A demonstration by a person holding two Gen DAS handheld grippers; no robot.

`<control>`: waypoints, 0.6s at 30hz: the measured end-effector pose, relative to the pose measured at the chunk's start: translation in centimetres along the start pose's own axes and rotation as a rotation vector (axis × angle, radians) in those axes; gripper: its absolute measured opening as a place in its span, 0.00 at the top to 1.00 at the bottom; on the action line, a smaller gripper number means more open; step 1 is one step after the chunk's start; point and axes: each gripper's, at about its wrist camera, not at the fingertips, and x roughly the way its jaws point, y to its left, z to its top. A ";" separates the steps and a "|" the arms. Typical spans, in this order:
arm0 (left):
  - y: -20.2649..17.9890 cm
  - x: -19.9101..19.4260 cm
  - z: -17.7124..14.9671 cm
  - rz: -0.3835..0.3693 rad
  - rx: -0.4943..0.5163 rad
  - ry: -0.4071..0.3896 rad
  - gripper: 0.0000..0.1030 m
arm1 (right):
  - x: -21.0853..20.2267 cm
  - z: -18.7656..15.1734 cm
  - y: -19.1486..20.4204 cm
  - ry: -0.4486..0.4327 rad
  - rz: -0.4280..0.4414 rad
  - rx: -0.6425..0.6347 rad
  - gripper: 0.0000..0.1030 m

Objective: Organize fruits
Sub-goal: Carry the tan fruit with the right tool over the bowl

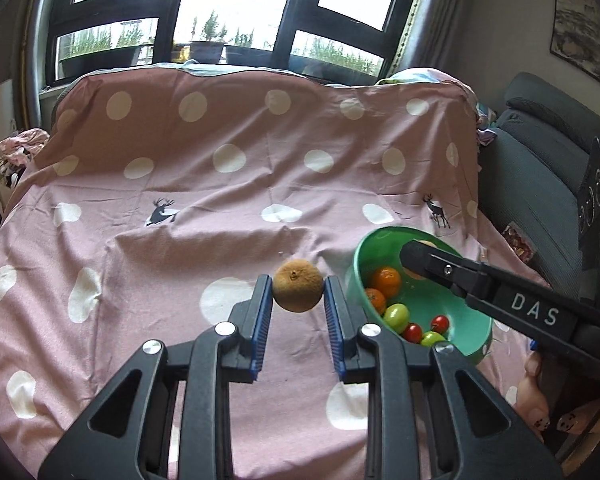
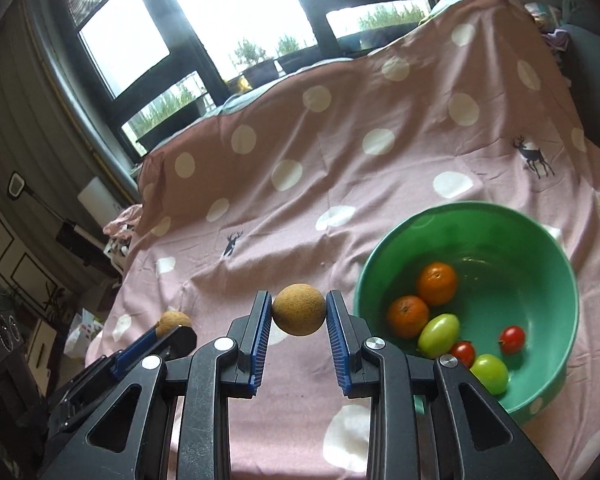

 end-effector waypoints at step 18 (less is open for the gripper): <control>-9.5 7.4 0.6 -0.068 0.112 0.113 0.75 | -2.4 1.4 -11.5 -0.009 -0.166 0.221 0.71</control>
